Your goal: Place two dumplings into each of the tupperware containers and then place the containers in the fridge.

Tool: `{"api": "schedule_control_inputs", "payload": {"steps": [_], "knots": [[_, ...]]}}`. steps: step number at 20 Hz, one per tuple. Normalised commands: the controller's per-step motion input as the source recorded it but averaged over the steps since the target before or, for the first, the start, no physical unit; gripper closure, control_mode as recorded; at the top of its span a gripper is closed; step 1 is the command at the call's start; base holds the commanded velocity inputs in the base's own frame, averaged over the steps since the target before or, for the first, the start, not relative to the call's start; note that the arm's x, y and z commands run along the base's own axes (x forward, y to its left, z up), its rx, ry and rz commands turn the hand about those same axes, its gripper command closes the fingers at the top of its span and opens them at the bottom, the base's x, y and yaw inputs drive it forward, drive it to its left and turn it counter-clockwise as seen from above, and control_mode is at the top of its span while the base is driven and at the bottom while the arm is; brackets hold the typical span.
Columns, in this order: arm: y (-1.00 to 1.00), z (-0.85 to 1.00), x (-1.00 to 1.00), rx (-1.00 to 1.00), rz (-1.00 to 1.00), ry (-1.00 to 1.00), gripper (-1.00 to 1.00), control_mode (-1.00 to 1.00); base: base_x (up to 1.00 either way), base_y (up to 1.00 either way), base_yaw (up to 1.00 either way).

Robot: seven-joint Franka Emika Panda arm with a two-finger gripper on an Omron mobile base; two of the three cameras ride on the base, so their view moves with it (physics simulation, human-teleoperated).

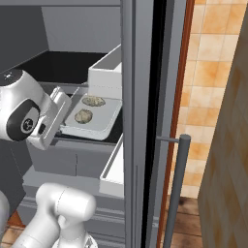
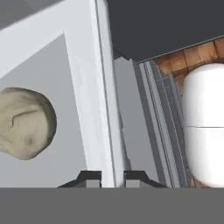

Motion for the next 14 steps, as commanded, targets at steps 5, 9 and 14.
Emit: {"api": "schedule_control_inputs", "payload": {"steps": [5,9,14], "knots": [[-0.01,0.31,-0.17,-0.01,0.0,-0.22,1.0,-1.0,0.0,0.0,0.0],[0.0,0.0,-0.57,-0.02,0.0,-0.06,1.0,-1.0,0.0,0.0,0.0],[0.08,0.02,-0.4,-0.03,0.0,0.0,1.0,-1.0,0.0,0.0,0.0]]}}
